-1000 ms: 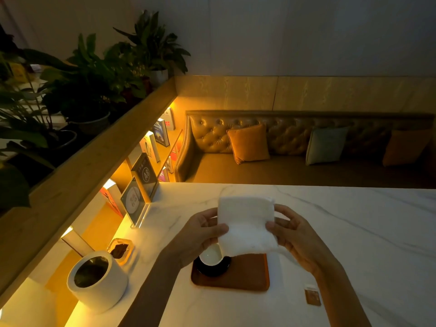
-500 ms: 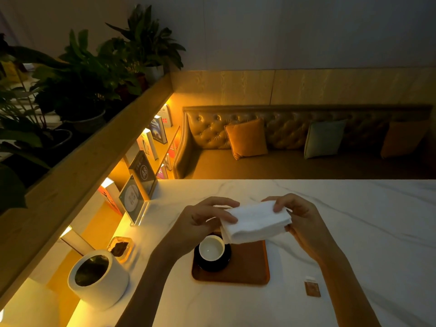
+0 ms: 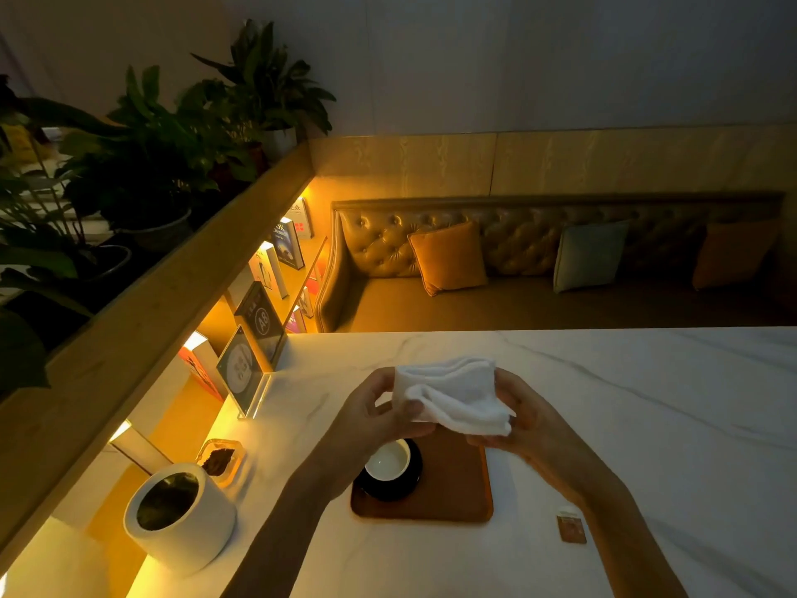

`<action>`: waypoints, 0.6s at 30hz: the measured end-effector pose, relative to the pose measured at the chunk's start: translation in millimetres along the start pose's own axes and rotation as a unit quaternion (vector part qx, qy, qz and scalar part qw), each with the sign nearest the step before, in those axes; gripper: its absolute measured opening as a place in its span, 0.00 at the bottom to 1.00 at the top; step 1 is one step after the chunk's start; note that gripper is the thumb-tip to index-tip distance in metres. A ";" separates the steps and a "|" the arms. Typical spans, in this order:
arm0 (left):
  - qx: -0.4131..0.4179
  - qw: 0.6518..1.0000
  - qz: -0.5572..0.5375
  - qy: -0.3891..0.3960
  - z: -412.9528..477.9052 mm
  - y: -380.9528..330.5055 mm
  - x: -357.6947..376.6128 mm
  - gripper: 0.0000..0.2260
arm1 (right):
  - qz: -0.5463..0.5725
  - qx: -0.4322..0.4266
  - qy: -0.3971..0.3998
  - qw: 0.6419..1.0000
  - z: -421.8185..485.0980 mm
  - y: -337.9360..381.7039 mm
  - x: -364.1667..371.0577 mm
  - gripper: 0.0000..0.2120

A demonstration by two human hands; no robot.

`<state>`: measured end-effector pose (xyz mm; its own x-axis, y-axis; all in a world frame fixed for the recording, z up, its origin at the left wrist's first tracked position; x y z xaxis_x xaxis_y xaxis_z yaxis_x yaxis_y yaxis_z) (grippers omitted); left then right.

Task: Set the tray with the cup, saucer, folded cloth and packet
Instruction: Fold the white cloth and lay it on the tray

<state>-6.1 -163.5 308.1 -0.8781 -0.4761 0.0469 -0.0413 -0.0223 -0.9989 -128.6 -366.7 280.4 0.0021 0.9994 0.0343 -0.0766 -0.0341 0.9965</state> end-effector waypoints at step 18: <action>-0.034 0.987 0.114 -0.109 17.1 27.6 10.6 0.11 | 0.056 0.075 -0.198 0.976 8.3 -22.0 24.5 0.11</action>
<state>-8.4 -184.2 281.1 -0.7455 -0.6397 -0.1872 0.1062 0.1632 -0.9809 -118.7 -341.5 260.0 0.3892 0.9104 0.1402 0.0487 -0.1723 0.9838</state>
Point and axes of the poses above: each hand's wrist, its own z-axis towards the middle knuckle, its own x-axis out of the palm, y = z × x, the point moved 1 cm from there along z, towards the middle knuckle, and after that the axes turned 11 degrees about y, right-handed, at the moved point
